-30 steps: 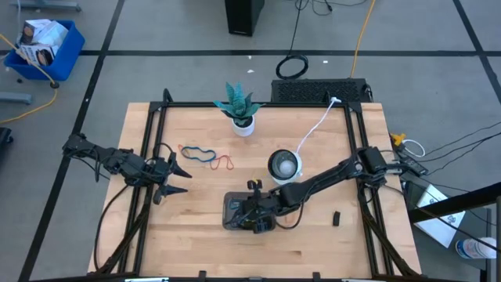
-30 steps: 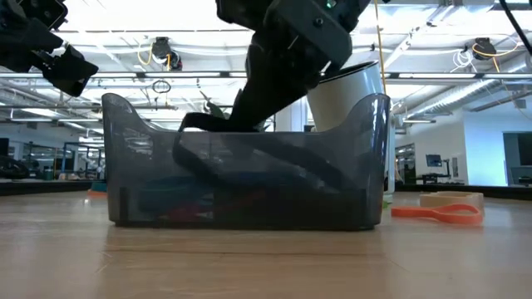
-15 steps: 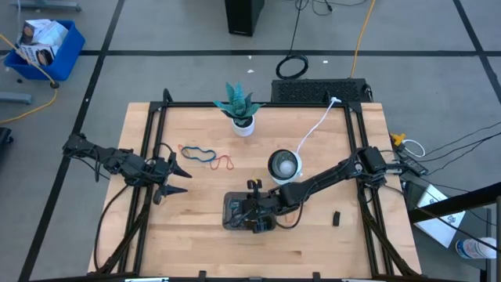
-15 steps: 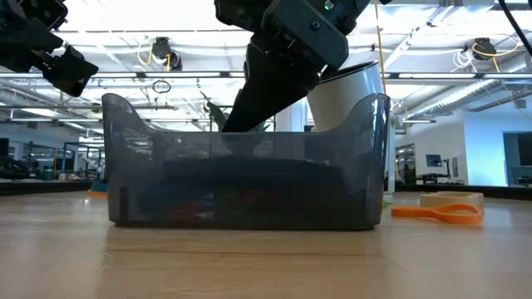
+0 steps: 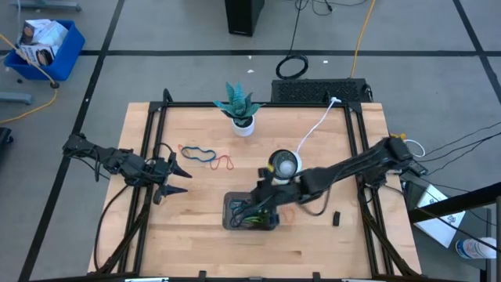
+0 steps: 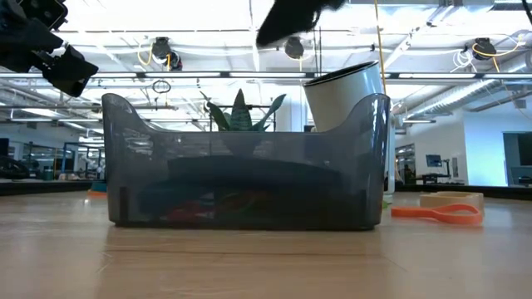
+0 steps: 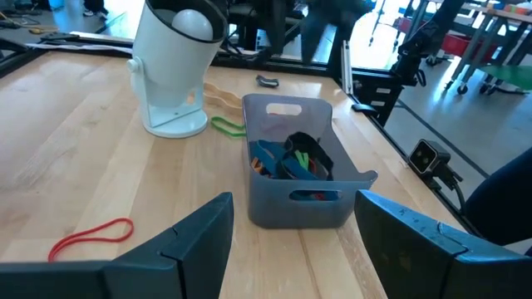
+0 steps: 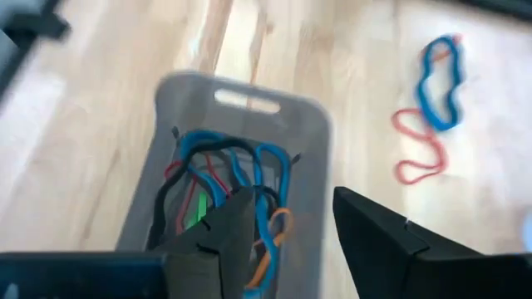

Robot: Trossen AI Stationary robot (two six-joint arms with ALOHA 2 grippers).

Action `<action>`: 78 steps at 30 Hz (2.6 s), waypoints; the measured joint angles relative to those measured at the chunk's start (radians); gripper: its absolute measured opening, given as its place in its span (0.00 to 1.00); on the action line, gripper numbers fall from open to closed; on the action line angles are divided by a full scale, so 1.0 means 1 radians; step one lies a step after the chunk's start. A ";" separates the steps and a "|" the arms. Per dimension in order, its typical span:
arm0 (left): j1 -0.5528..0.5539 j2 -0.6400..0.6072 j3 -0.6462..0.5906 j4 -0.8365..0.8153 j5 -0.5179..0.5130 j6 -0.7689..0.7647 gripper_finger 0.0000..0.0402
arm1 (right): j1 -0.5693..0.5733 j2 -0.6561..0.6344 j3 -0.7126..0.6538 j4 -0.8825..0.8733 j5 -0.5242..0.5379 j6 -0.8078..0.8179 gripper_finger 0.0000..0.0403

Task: Pick and place rubber bands into bin
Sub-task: Put the bottom orange rubber band into the gray bin

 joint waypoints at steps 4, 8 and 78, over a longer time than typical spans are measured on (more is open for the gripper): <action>0.000 0.000 0.000 0.001 0.000 0.000 0.64 | 0.014 -0.127 0.001 -0.083 0.001 0.021 0.39; 0.000 0.000 0.000 0.001 0.000 -0.004 0.64 | 0.041 -0.226 0.001 -0.205 0.002 0.044 0.39; 0.000 0.000 0.000 0.000 -0.026 0.005 0.64 | 0.162 -0.078 -0.700 0.291 -0.046 0.579 0.02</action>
